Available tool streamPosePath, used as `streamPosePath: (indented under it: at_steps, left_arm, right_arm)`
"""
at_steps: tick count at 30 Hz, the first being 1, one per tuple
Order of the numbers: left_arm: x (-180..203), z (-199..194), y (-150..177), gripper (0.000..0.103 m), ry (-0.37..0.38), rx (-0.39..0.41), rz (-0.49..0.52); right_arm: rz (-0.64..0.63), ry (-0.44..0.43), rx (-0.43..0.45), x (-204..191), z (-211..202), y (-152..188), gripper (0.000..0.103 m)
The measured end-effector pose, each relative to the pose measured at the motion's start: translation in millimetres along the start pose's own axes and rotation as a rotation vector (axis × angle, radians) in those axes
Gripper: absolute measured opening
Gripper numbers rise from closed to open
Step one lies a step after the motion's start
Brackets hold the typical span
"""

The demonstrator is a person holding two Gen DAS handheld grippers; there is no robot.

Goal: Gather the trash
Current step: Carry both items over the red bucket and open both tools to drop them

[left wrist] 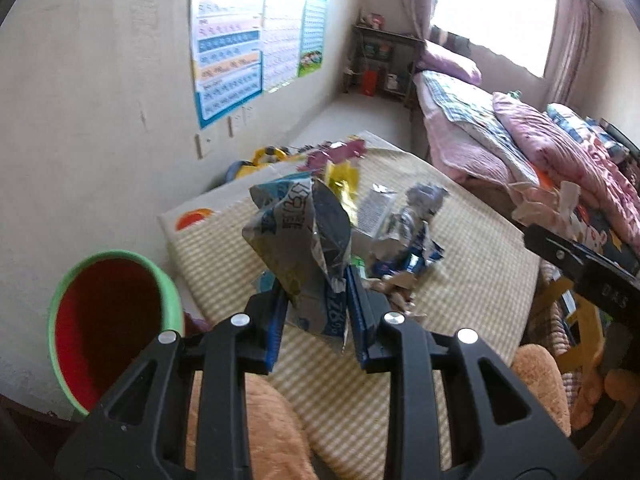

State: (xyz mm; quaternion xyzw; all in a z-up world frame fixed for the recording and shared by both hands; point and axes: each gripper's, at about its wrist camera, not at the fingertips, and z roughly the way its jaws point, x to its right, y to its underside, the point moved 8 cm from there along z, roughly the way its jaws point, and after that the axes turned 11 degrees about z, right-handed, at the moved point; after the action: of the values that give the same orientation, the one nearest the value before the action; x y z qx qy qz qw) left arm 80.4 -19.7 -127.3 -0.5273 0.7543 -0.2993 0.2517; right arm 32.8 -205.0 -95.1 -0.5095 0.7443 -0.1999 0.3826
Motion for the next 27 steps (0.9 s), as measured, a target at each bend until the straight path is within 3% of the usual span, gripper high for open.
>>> streamPosePath:
  at_steps: [27]
  left_arm:
    - [-69,-1,16,0.028,-0.082,-0.014,-0.141]
  right_arm:
    - [-0.108,-0.070,-0.015,-60,-3,6,0.072]
